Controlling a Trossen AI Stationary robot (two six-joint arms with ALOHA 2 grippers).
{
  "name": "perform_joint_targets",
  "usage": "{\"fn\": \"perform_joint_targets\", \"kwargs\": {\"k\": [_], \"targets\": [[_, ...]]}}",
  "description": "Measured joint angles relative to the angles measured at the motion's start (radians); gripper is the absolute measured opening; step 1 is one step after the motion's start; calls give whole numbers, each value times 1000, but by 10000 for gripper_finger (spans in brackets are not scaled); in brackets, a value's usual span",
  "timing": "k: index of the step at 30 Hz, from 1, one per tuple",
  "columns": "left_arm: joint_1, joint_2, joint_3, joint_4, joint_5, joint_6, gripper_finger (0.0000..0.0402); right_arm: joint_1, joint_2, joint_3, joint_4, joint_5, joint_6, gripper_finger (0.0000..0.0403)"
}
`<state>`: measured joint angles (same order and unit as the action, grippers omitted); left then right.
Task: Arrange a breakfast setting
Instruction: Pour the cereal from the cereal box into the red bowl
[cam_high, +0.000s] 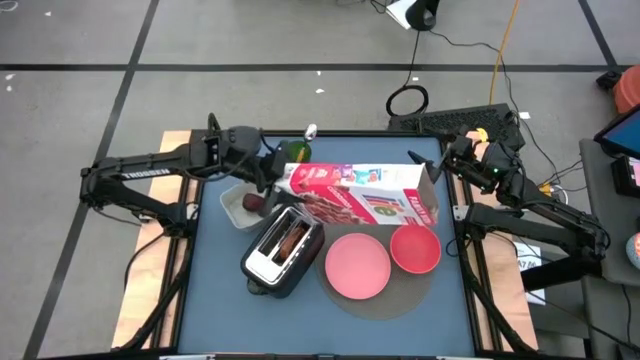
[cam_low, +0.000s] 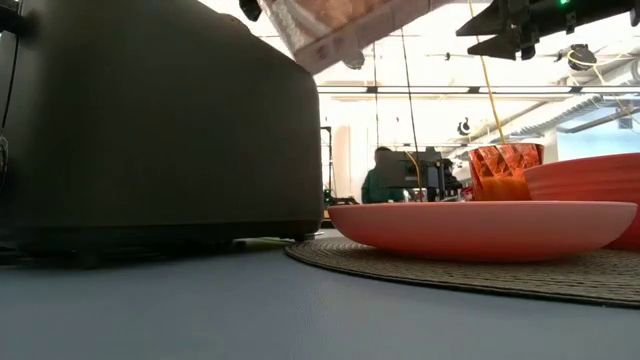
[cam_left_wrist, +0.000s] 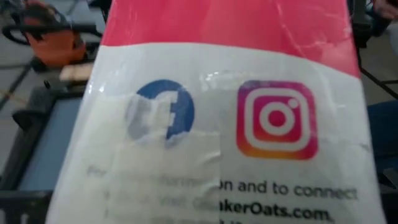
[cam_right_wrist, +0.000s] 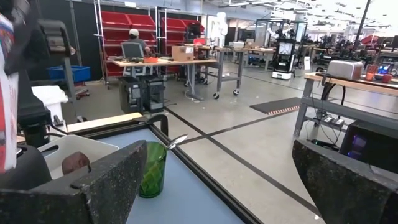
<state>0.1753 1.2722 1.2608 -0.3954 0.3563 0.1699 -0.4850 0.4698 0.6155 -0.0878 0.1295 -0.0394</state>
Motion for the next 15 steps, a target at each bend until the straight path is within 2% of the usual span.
{"fn": "perform_joint_targets", "kwargs": {"k": [8, 15], "targets": [[0, -2, 115, -184, 1, 3, 280, 0, 0, 0, 0, 0, 1, 393], [0, -1, 131, -211, 1, -11, 280, 0, 8, 0, 0, 0, 1, 393]]}}
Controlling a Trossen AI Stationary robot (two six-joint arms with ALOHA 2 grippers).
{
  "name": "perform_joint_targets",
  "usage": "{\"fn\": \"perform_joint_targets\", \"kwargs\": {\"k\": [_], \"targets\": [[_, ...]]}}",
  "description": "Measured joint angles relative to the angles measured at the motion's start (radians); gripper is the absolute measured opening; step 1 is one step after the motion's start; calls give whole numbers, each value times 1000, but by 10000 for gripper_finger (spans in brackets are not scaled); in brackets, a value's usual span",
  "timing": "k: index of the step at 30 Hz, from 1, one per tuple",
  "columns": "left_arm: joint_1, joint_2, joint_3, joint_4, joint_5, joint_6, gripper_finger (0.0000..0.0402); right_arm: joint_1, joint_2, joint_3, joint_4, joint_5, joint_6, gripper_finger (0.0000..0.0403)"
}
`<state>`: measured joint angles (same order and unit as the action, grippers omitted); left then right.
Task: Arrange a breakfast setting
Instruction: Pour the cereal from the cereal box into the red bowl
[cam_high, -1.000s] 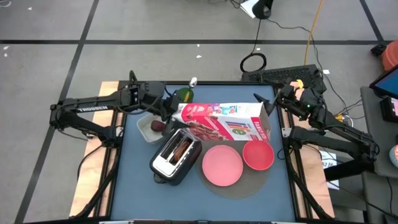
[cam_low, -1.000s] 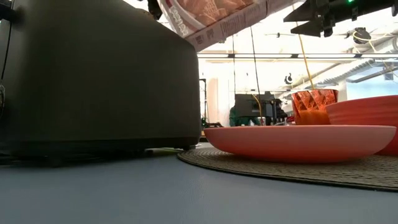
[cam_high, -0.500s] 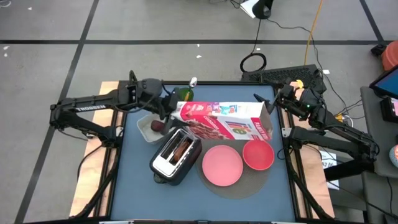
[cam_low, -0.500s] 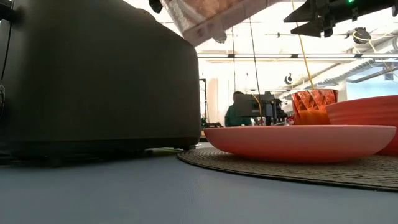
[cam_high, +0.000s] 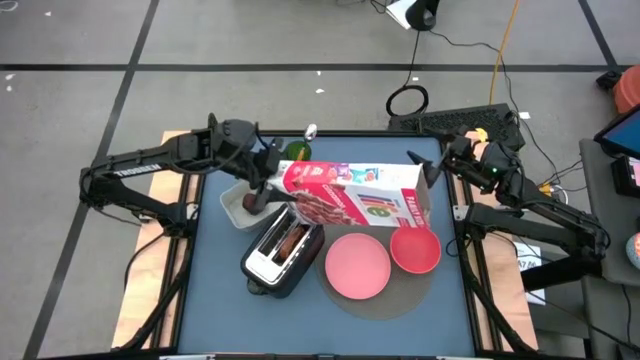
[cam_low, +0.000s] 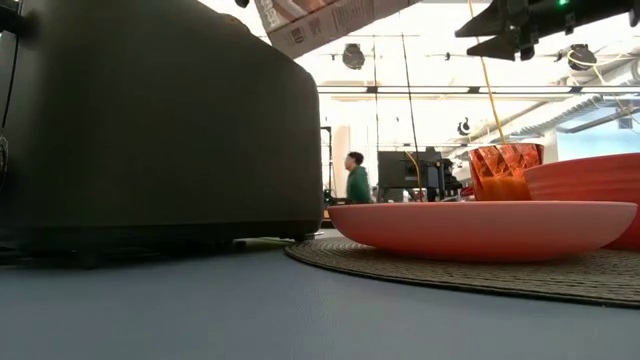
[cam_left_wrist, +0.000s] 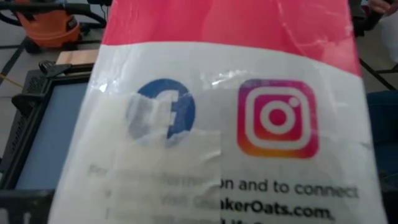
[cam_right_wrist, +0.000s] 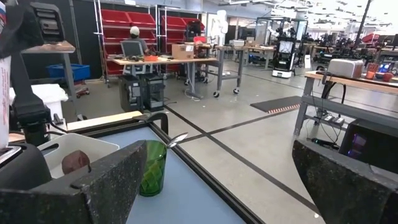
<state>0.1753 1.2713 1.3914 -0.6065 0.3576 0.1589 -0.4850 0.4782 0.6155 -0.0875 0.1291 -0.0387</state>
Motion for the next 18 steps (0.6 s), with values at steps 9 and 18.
{"fn": "perform_joint_targets", "kwargs": {"k": [9, 18], "targets": [[0, 14, 2, -31, -2, -11, 280, 0, 19, 0, 0, -7, 15, 393], [-7, 54, 2, -32, -3, 9, 280, 1, 20, 0, 0, -56, 27, 393]]}}
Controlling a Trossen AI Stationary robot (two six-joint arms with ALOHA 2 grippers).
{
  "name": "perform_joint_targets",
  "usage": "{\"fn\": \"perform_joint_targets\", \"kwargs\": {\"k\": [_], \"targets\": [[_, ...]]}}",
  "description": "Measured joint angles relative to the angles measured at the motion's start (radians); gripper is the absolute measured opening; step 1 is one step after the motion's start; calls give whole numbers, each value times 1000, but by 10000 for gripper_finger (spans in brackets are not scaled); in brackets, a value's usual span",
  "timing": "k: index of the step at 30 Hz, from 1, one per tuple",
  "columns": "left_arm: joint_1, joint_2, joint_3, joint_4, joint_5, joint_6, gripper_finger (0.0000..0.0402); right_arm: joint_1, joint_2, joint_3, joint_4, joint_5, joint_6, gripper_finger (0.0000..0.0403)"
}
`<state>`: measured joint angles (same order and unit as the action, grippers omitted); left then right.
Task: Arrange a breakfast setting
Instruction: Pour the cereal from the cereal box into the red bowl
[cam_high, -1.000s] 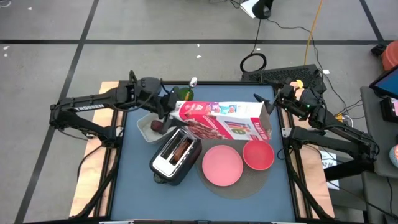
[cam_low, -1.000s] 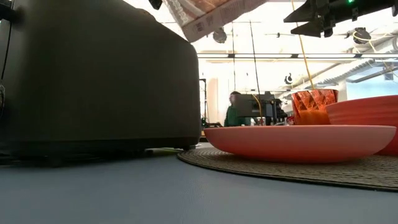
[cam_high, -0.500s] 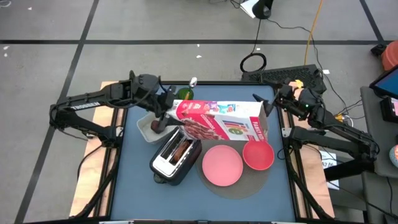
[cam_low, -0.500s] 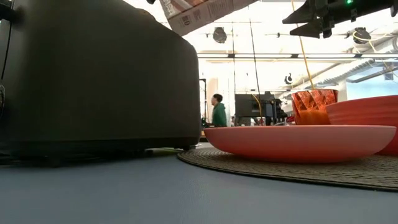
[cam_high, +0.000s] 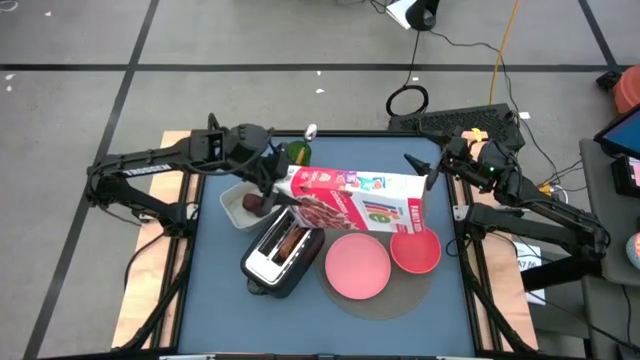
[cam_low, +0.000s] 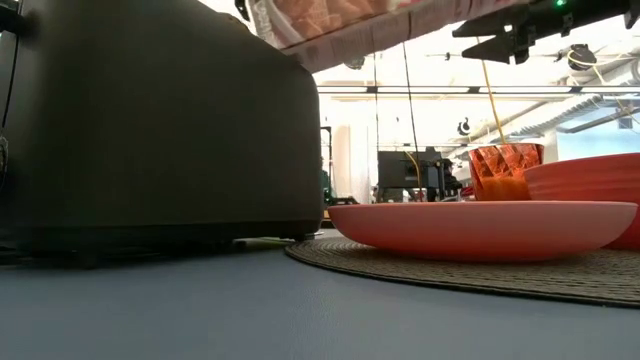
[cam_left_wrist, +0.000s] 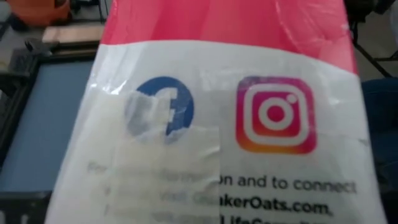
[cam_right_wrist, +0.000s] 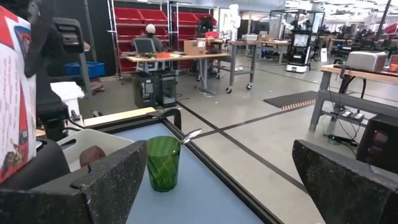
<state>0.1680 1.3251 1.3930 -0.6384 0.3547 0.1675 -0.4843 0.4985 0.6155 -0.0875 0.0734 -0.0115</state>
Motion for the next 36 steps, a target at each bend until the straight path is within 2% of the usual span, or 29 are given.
{"fn": "perform_joint_targets", "kwargs": {"k": [9, 15, 31, 36], "targets": [[0, 0, 0, 2, 3, 8, 280, 0, 2, 0, 0, -3, 0, 393], [0, 0, 0, -20, 2, 7, 280, 1, -21, 0, 3, -68, 0, 393], [1, 0, 0, -18, -18, -40, 280, 1, -234, 0, -26, -81, 3, 393], [0, 0, 0, -17, -27, -48, 280, 1, -254, 0, -29, -215, 72, 393]]}}
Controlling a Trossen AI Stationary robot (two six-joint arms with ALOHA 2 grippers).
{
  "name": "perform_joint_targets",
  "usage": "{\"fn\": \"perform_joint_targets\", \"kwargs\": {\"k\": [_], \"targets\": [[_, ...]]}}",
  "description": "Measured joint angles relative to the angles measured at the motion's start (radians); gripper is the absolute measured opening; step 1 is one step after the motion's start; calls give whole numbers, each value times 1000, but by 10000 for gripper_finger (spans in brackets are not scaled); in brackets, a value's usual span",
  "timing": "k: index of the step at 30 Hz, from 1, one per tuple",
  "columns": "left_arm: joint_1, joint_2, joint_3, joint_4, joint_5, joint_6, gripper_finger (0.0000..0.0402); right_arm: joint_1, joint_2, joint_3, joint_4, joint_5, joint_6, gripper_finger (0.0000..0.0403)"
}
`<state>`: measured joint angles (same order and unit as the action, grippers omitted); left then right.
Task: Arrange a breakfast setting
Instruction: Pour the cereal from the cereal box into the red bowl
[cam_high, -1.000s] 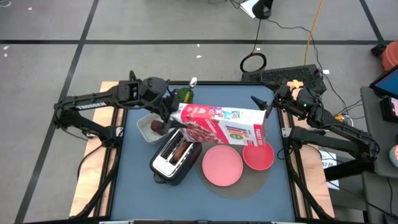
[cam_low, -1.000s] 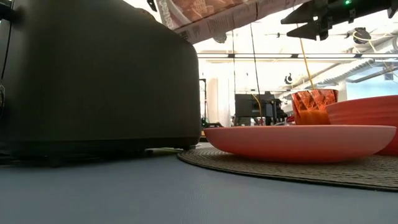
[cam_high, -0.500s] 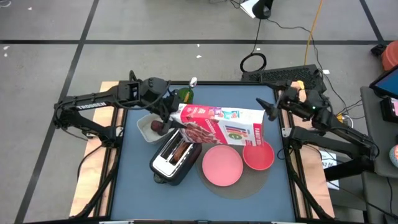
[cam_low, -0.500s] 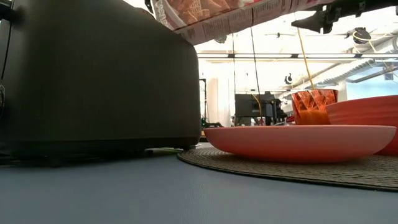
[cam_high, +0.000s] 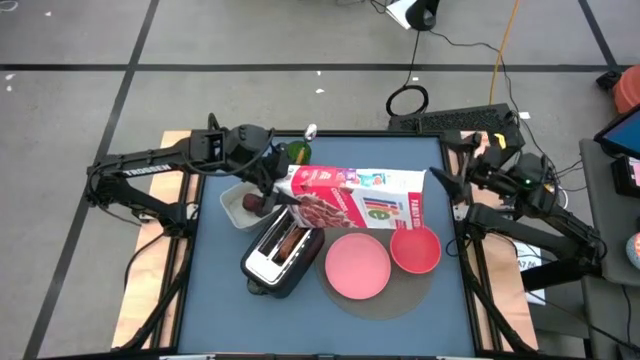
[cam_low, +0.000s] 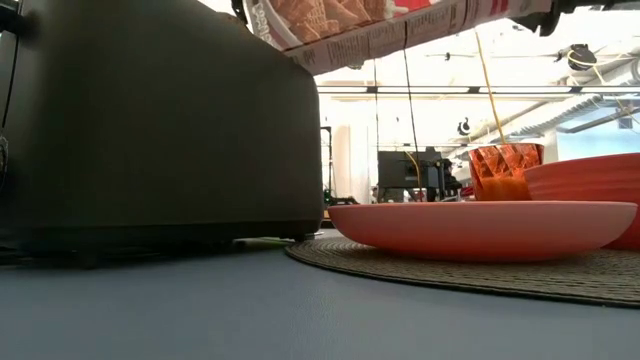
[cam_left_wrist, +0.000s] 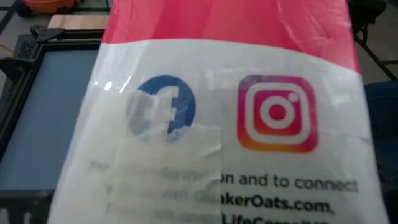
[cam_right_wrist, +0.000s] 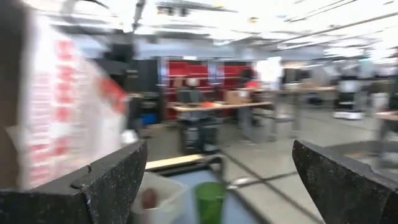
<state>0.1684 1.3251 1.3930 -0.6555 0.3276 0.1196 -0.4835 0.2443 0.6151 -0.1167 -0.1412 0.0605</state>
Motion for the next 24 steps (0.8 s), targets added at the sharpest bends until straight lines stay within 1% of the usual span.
{"fn": "perform_joint_targets", "kwargs": {"k": [2, 4, 8, 13, 17, 22, 24], "targets": [[0, 0, 0, 0, -13, -1, 280, 0, 5, 0, 0, -71, 31, 393], [0, 0, 0, 0, -19, -5, 280, 0, 12, 0, -1, -117, 52, 393], [0, 0, 0, 1, -22, -18, 280, 0, 23, 0, 0, -163, 62, 393], [0, 0, 0, 1, -22, -24, 280, 0, 27, 0, 4, -254, 69, 393], [0, 0, 0, 1, -22, -24, 280, 1, 27, 0, 13, -283, 108, 393], [0, 0, 0, 1, -22, -24, 280, 1, 32, 0, 17, -286, 111, 393], [0, 0, 0, 1, -21, -24, 280, 1, 45, 0, 21, -308, 111, 393]]}}
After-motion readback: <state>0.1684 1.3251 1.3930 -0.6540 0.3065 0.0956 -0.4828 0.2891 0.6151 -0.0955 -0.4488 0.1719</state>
